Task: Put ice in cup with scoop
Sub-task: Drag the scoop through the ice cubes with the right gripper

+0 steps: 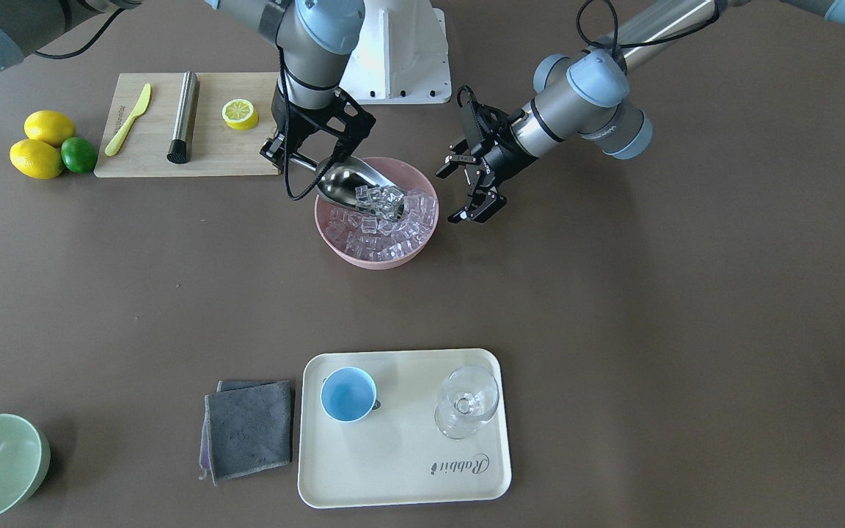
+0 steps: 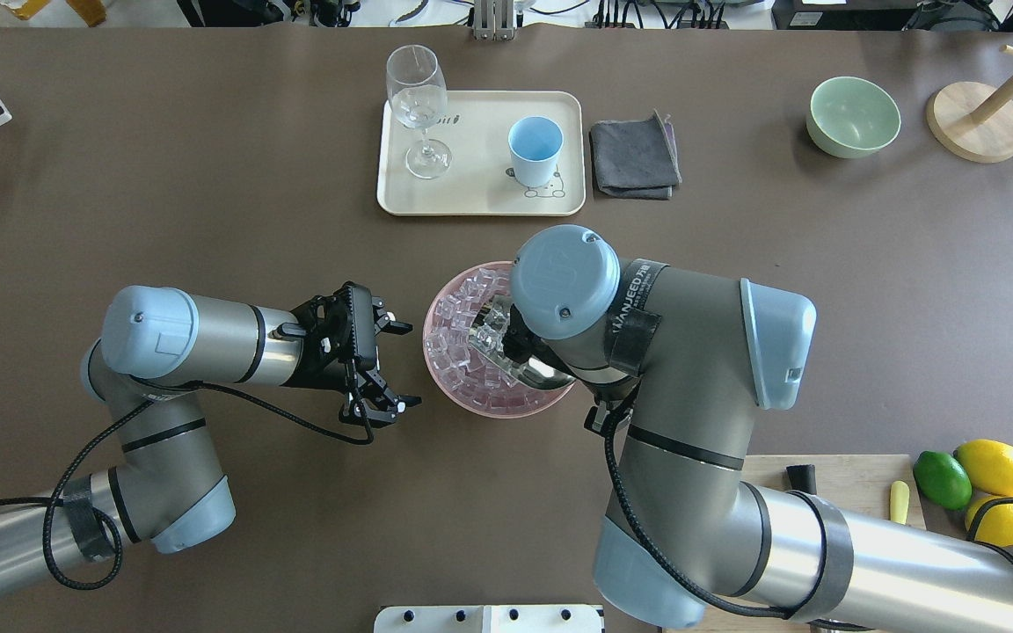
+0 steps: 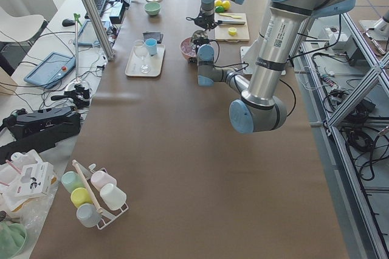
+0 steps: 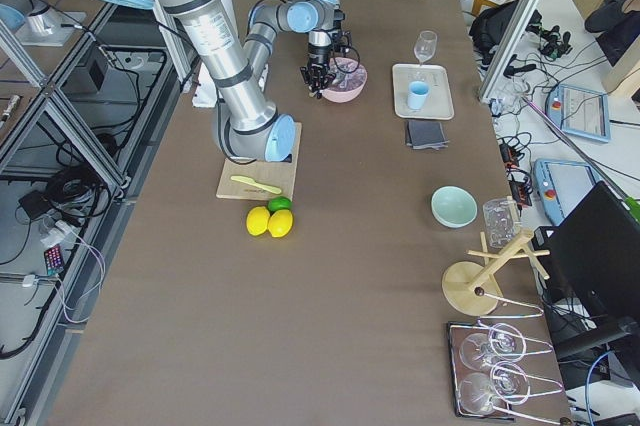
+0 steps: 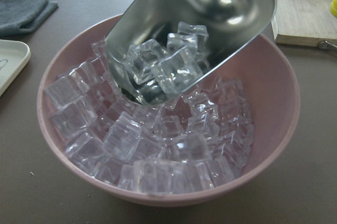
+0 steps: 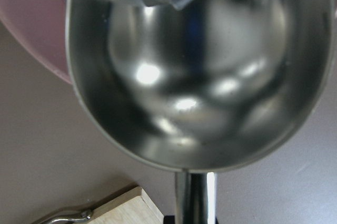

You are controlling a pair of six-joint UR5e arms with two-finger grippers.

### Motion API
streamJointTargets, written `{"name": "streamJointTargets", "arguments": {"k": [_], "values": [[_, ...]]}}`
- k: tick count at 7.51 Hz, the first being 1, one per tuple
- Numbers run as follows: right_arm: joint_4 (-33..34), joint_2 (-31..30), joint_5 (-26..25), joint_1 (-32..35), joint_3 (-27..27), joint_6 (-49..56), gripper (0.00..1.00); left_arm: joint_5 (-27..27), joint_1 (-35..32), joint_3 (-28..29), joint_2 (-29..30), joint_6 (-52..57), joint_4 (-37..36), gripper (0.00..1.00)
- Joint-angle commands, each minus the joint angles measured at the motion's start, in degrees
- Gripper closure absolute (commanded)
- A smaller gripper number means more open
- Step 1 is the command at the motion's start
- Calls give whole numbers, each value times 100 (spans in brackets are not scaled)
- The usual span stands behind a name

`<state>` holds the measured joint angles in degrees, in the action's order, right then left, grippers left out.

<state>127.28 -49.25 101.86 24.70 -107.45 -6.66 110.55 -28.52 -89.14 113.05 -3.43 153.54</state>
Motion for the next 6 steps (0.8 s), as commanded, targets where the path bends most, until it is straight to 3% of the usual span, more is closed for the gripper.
{"name": "streamJointTargets", "arguments": {"k": [1, 5, 6], "values": [[-405, -365, 35, 0, -504, -273, 100, 36, -92, -7, -29, 35, 0, 2], [-441, -480, 44, 9, -1207, -966, 100, 141, -224, -400, -466, 61, 0, 2], [-520, -541, 44, 9, -1304, -1334, 100, 664, -486, -419, -660, 70, 9, 2]]}}
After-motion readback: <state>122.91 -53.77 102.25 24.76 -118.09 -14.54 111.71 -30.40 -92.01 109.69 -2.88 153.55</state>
